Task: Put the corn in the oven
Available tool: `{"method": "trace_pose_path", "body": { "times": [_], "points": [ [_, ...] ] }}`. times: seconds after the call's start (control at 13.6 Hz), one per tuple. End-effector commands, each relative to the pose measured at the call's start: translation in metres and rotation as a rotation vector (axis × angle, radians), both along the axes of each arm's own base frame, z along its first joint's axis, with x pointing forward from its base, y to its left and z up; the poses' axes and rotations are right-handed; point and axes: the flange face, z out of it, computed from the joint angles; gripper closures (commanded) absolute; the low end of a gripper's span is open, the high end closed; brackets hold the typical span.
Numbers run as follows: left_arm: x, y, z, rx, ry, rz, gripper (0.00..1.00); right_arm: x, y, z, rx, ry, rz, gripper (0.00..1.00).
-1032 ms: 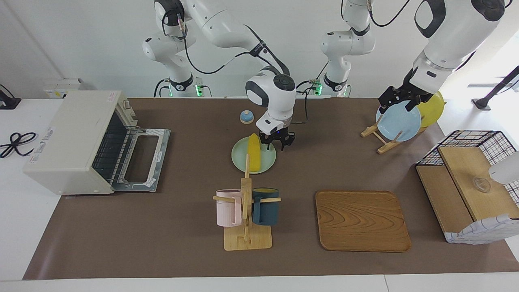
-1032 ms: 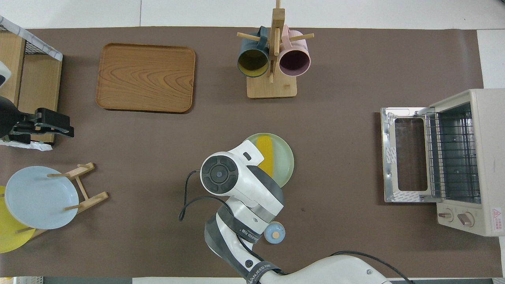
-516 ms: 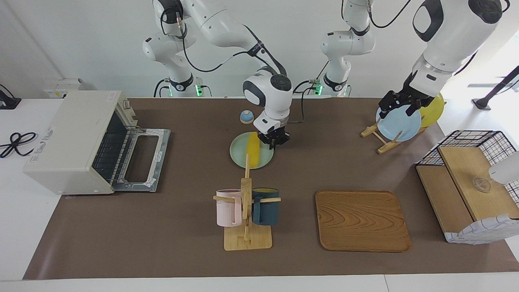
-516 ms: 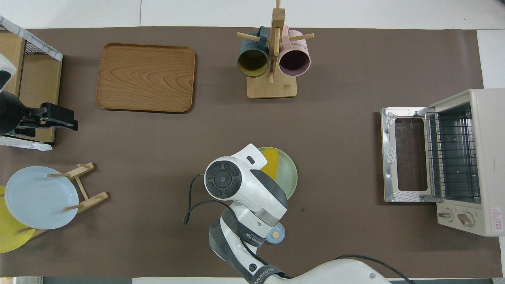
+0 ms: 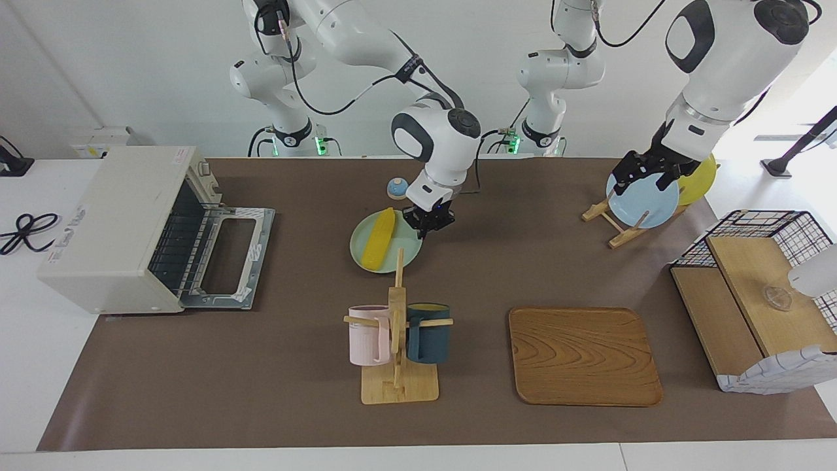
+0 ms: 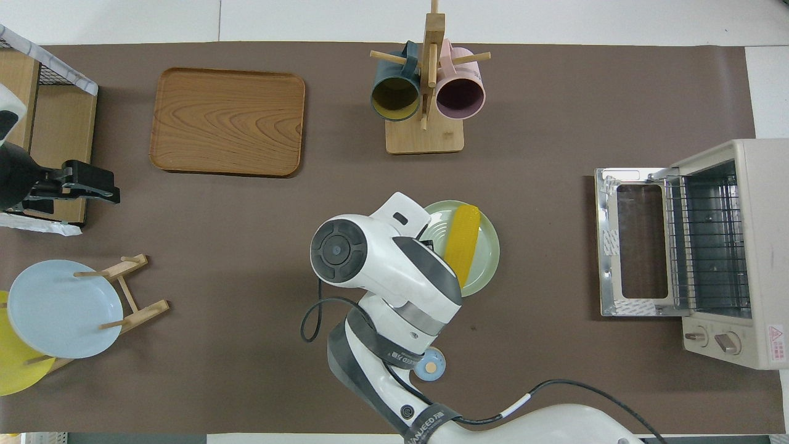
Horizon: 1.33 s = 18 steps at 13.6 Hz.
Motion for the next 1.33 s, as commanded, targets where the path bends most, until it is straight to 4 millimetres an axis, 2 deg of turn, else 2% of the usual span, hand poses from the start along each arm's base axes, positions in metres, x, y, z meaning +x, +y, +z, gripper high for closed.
{"method": "trace_pose_path", "body": {
  "times": [0.0, 0.22, 0.29, 0.44, 0.66, 0.88, 1.03, 1.25],
  "points": [
    [-0.002, 0.003, -0.004, 0.027, -0.003, -0.011, 0.0, 0.014, -0.056, 0.043, -0.046, 0.033, 0.007, 1.0],
    [-0.001, 0.004, -0.002, 0.028, -0.017, -0.008, 0.0, -0.002, -0.132, 0.065, -0.082, 0.074, -0.076, 1.0],
    [0.0, 0.006, -0.002, 0.036, -0.017, -0.01, 0.0, -0.013, -0.153, 0.064, -0.092, 0.09, -0.094, 1.0],
    [0.0, 0.006, -0.003, 0.04, -0.018, -0.011, 0.0, -0.02, -0.208, 0.058, -0.098, 0.115, -0.169, 1.0],
    [0.003, 0.006, -0.004, 0.039, -0.034, -0.01, 0.0, -0.014, -0.298, 0.067, -0.073, 0.158, -0.171, 1.0],
    [-0.001, 0.005, 0.002, 0.041, -0.008, -0.009, 0.0, 0.003, -0.397, 0.063, -0.02, 0.185, -0.126, 1.0],
    [-0.004, 0.006, 0.012, 0.042, 0.016, -0.01, 0.0, 0.0, -0.431, 0.05, 0.003, 0.173, -0.094, 1.0],
    [-0.007, 0.007, 0.01, 0.043, 0.065, -0.011, 0.0, -0.007, -0.444, 0.037, 0.017, 0.137, -0.077, 1.0]
  ]
}}
